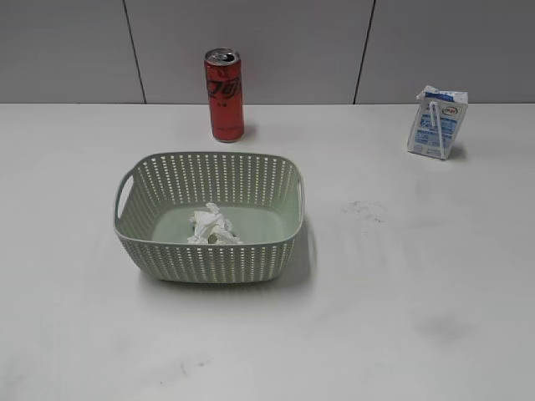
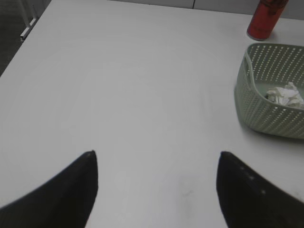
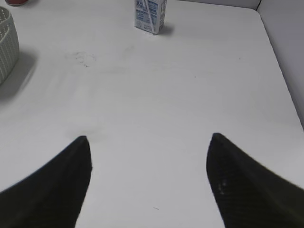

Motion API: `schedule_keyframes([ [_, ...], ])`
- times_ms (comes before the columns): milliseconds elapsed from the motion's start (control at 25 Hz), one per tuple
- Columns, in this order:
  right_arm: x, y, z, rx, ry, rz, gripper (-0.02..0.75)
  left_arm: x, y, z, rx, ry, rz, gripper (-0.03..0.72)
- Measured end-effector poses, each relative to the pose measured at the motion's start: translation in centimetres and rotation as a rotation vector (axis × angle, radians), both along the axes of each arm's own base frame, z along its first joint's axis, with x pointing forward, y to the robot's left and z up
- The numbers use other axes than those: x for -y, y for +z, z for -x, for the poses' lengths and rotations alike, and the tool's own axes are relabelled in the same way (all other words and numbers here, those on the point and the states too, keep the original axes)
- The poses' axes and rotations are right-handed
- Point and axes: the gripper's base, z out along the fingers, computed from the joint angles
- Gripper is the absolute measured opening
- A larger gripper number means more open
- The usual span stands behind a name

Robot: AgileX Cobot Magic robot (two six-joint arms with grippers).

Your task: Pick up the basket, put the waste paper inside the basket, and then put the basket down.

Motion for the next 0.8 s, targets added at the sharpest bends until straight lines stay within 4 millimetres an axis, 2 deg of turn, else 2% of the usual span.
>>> schedule_keyframes([
  [800, 0.0, 0.0, 0.0, 0.001, 0.003, 0.006, 0.569, 0.05, -0.36, -0.14, 0.016, -0.003, 0.007, 0.586],
])
